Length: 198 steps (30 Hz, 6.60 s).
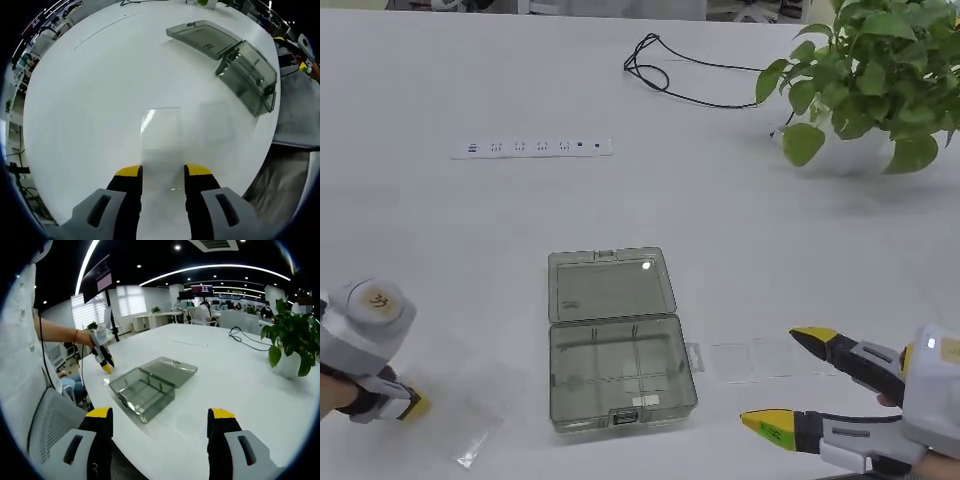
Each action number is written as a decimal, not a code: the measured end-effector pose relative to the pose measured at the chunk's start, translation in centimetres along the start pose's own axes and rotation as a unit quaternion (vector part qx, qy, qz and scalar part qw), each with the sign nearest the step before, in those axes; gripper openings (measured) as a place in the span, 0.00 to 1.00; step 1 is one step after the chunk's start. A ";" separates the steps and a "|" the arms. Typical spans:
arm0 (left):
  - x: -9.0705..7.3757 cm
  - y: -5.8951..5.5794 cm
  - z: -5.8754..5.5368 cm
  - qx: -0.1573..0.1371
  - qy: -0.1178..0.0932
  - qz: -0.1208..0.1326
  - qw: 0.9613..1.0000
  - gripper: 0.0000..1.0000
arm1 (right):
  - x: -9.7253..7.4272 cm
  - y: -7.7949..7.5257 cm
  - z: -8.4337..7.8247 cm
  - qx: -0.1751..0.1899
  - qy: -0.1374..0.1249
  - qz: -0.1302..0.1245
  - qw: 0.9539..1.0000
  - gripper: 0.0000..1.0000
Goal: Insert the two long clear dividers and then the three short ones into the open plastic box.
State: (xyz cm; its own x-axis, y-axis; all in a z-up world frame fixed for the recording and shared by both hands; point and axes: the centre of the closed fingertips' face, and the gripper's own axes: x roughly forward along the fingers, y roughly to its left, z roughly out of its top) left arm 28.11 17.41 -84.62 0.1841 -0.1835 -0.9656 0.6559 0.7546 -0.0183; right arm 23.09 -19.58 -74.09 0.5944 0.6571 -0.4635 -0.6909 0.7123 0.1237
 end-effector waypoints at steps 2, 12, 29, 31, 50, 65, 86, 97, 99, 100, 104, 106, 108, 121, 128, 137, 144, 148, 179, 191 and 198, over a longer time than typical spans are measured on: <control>0.0 0.0 0.0 -0.007 0.002 -0.005 1.000 0.31 | 0.0 0.0 0.1 0.000 -0.001 0.000 1.000 0.78; -0.1 -0.3 0.0 -0.007 -0.007 -0.009 1.000 0.31 | 0.2 0.3 0.0 -0.005 0.003 0.004 1.000 0.77; -0.5 -0.9 -0.1 -0.045 -0.049 -0.014 0.998 0.30 | 0.3 0.6 0.7 -0.012 0.003 0.008 1.000 0.77; -0.6 -0.9 -0.1 -0.050 -0.053 -0.014 0.997 0.30 | 0.3 0.7 0.8 -0.012 0.003 0.008 1.000 0.77; -3.6 -2.3 2.6 -0.117 -0.151 -0.050 0.980 0.30 | 0.3 1.1 2.1 -0.019 -0.003 0.010 1.000 0.76; -8.0 -5.2 8.3 -0.149 -0.275 -0.103 0.944 0.30 | 0.4 1.9 5.9 -0.027 -0.030 0.019 0.999 0.73; -11.8 -10.9 14.3 -0.158 -0.378 -0.192 0.892 0.30 | 1.4 3.4 11.3 -0.011 -0.070 0.025 0.997 0.59; -13.1 -13.7 16.1 -0.152 -0.407 -0.222 0.873 0.30 | 1.9 3.9 13.7 0.034 -0.091 0.020 0.995 0.48; -13.2 -14.0 16.3 -0.151 -0.410 -0.226 0.871 0.30 | 1.9 4.1 14.1 0.040 -0.095 0.021 0.994 0.45; -13.3 -14.2 16.5 -0.149 -0.412 -0.228 0.869 0.30 | 2.0 4.2 14.4 0.042 -0.096 0.020 0.994 0.44; -13.4 -14.8 16.9 -0.145 -0.414 -0.232 0.868 0.30 | 2.3 4.5 14.9 0.060 -0.102 0.019 0.993 0.37; -13.5 -15.1 17.1 -0.139 -0.415 -0.233 0.869 0.30 | 2.7 4.9 15.1 0.074 -0.102 0.021 0.992 0.34; -13.6 -15.3 17.2 -0.136 -0.415 -0.233 0.869 0.30 | 3.0 5.1 15.2 0.079 -0.102 0.021 0.991 0.32; -13.8 -16.4 18.2 -0.092 -0.418 -0.207 0.880 0.30 | 5.6 6.8 14.5 0.118 -0.079 0.014 0.990 0.21; -13.9 -17.1 18.7 -0.063 -0.417 -0.195 0.885 0.30 | 6.4 7.1 14.4 0.133 -0.075 0.013 0.988 0.16; -13.9 -17.3 18.8 -0.050 -0.417 -0.192 0.887 0.30 | 6.9 6.9 14.3 0.146 -0.074 0.007 0.987 0.12; -14.0 -17.4 18.8 -0.044 -0.417 -0.188 0.888 0.30 | 7.2 7.0 14.2 0.164 -0.074 0.003 0.984 0.07; -14.1 -17.4 18.9 -0.044 -0.420 -0.190 0.886 0.31 | 7.2 7.1 14.4 0.173 -0.077 -0.004 0.982 0.07; -13.1 -15.1 14.4 0.028 -0.406 -0.187 0.894 0.62 | 6.4 4.1 14.0 0.196 -0.039 -0.035 0.979 0.06; -11.9 -13.6 12.1 0.090 -0.400 -0.169 0.896 0.84 | 7.3 3.0 11.8 0.206 0.040 -0.065 0.976 0.06; -10.8 -13.2 11.5 0.110 -0.392 -0.168 0.898 0.93 | 7.8 3.3 10.0 0.234 0.094 -0.082 0.964 0.06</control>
State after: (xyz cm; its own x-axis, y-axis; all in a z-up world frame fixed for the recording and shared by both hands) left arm 25.84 2.19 -71.01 0.3511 -0.8300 -0.4334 0.8835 0.4470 -0.1402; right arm 29.60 -9.66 -68.53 0.5652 0.5012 -0.6553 -0.3072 0.8650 0.3967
